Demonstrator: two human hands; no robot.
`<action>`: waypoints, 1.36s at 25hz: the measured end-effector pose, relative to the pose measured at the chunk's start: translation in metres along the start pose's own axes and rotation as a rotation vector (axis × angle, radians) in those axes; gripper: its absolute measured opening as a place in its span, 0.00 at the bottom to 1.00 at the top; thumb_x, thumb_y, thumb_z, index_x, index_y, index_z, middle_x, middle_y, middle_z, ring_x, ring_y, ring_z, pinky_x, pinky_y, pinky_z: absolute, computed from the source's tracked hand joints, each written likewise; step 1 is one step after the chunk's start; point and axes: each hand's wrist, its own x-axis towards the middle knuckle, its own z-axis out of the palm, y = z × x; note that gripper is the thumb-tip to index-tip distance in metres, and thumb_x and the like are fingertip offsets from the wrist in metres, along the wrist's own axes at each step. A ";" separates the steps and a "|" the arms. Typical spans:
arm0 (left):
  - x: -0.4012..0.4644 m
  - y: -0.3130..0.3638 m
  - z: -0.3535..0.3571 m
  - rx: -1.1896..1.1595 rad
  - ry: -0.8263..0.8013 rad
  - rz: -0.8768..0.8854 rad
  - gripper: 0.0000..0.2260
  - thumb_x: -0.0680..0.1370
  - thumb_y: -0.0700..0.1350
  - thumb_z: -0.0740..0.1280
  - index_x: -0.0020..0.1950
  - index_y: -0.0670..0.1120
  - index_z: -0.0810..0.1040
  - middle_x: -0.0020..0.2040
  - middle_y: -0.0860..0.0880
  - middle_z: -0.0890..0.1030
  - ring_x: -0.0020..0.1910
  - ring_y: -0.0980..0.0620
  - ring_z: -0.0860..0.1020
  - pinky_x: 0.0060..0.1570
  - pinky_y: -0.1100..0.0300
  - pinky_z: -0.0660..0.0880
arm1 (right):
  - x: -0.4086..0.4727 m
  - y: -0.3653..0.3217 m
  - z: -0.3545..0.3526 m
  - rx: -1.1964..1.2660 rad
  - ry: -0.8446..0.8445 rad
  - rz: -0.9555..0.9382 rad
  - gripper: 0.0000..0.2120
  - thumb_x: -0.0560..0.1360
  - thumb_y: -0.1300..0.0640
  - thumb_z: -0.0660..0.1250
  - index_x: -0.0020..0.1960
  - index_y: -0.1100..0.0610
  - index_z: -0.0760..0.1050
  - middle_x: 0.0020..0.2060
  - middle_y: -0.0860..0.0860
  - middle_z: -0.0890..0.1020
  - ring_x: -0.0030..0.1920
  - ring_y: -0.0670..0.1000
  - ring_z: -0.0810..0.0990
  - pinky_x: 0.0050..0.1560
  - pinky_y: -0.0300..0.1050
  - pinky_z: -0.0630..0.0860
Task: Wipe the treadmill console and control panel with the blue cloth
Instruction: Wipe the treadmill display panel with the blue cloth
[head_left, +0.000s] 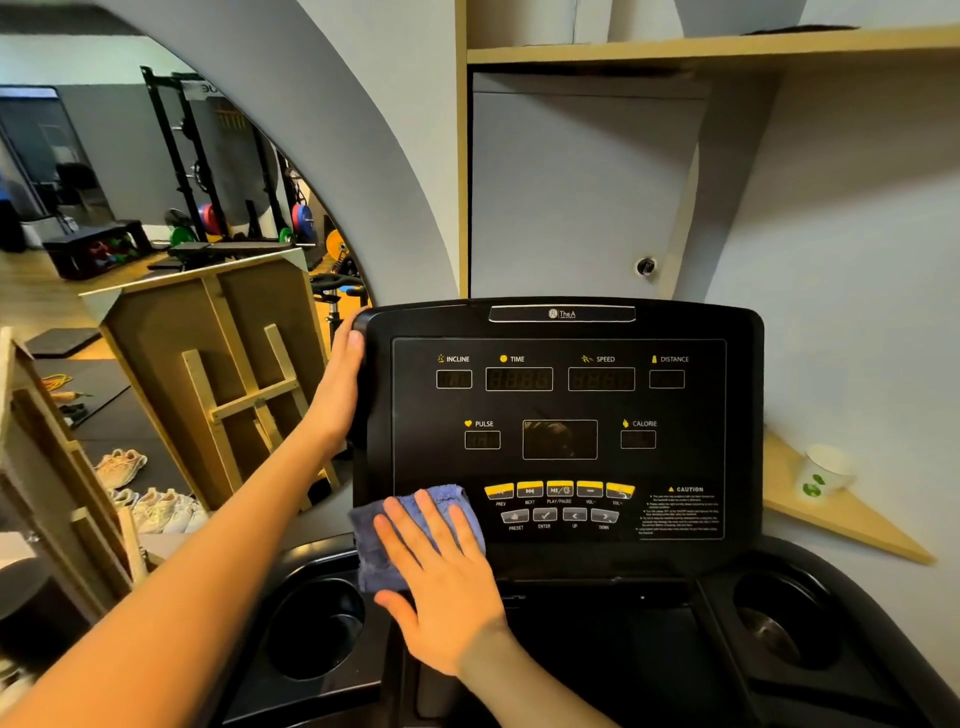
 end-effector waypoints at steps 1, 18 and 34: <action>0.000 0.000 0.000 0.002 0.004 -0.003 0.27 0.80 0.65 0.52 0.78 0.59 0.58 0.73 0.58 0.68 0.71 0.61 0.66 0.68 0.58 0.64 | -0.003 0.002 0.002 -0.019 -0.016 -0.004 0.36 0.81 0.34 0.49 0.82 0.51 0.46 0.82 0.49 0.46 0.81 0.55 0.40 0.78 0.59 0.48; -0.004 0.005 0.004 -0.010 0.010 -0.042 0.24 0.83 0.62 0.47 0.79 0.59 0.56 0.72 0.59 0.68 0.69 0.61 0.68 0.63 0.61 0.65 | -0.049 0.051 -0.006 -0.086 0.087 -0.039 0.37 0.79 0.37 0.58 0.80 0.57 0.57 0.80 0.52 0.57 0.80 0.55 0.52 0.77 0.56 0.55; -0.003 0.008 0.009 -0.071 0.045 -0.049 0.23 0.84 0.56 0.53 0.80 0.58 0.56 0.74 0.55 0.68 0.67 0.58 0.70 0.60 0.59 0.67 | -0.134 0.160 -0.034 -0.186 -0.002 0.056 0.32 0.83 0.39 0.54 0.79 0.57 0.60 0.80 0.53 0.58 0.80 0.55 0.52 0.76 0.56 0.56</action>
